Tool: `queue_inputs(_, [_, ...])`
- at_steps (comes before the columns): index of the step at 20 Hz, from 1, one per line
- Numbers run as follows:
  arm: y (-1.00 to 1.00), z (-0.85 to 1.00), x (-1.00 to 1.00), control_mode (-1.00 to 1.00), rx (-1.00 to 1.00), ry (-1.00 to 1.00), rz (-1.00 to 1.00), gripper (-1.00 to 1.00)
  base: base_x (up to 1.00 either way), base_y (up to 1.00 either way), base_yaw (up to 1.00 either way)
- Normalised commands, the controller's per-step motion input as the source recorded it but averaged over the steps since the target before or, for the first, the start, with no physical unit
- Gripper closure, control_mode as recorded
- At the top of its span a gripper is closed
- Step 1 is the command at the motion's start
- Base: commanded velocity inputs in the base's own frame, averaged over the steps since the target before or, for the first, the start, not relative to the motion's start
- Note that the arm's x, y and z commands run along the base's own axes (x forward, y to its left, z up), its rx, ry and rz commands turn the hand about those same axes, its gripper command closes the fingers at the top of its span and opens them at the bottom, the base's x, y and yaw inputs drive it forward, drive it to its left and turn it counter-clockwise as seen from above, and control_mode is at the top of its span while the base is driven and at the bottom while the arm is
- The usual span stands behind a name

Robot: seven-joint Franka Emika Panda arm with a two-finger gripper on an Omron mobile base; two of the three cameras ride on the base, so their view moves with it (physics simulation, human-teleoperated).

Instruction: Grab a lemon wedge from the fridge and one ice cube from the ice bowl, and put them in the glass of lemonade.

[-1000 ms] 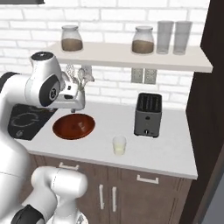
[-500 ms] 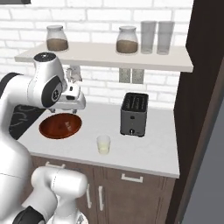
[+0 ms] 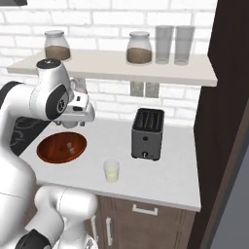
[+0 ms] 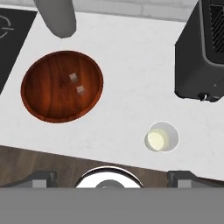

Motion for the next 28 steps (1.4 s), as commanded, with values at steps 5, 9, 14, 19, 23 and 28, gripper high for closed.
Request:
queue_inputs(5, [0.58, -0.29, 0.18, -1.0, -0.11, 0.0, 0.05, -1.0, 0.1, 0.17, 0.02])
queue_inputs(9, [1.0, -0.85, 0.45, -1.0, -0.21, 0.07, 0.1, -1.0, 0.0, 0.0, 0.0])
queue_inputs(14, [0.65, -0.97, 0.48, -1.0, -0.16, 0.17, 0.08, -1.0, 0.0, 0.0, 0.0])
queue_inputs(19, [0.44, -0.75, 0.62, -1.0, -0.09, 0.13, 0.05, -1.0, 0.0, 0.0, 0.0])
queue_inputs(23, [0.0, -0.34, 0.28, -1.0, -0.01, 0.09, 0.0, -1.0, 0.0, 0.0, 0.0])
queue_inputs(28, [-0.03, -0.19, 0.33, -1.0, 0.0, 0.03, 0.0, -1.0, 0.0, 0.0, 0.0])
